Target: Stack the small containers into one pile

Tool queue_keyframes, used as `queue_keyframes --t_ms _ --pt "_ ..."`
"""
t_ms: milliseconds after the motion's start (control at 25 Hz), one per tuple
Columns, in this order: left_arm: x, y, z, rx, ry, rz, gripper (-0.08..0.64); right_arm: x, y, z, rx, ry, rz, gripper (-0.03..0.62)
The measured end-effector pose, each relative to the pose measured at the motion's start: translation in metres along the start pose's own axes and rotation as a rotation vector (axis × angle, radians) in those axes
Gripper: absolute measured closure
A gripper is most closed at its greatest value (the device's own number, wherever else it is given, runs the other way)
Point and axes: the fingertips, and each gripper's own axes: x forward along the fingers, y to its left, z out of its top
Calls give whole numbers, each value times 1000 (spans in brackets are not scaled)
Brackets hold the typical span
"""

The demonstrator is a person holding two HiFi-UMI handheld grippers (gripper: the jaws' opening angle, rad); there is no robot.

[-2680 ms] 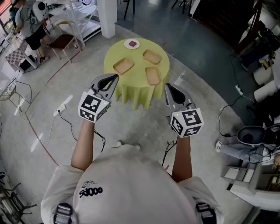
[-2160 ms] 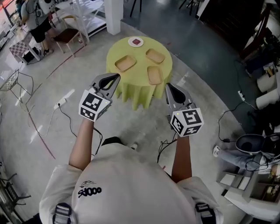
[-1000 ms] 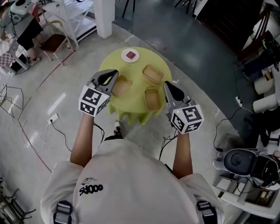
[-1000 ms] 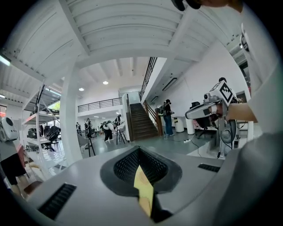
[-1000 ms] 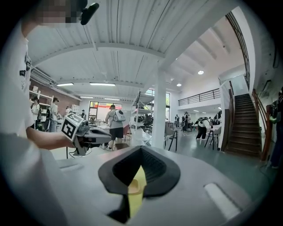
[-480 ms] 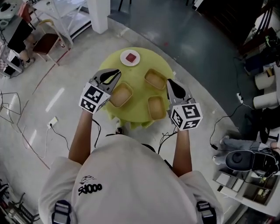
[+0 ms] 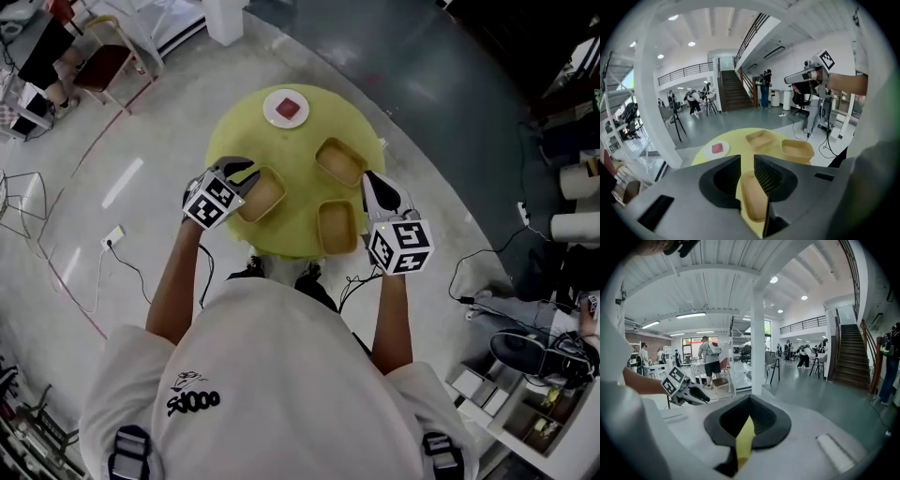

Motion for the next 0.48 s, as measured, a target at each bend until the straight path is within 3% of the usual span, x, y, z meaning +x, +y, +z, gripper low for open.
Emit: queue_keyframes --t_ms 280,360,480 --pt "35 6 -72 -132 209 18 469 -2 -21 -25 21 56 11 583" --pt "38 5 -75 -153 241 17 468 -5 -26 -34 38 70 9 583" --pt "58 6 -109 -176 295 0 466 -7 -30 -45 57 87 5 582"
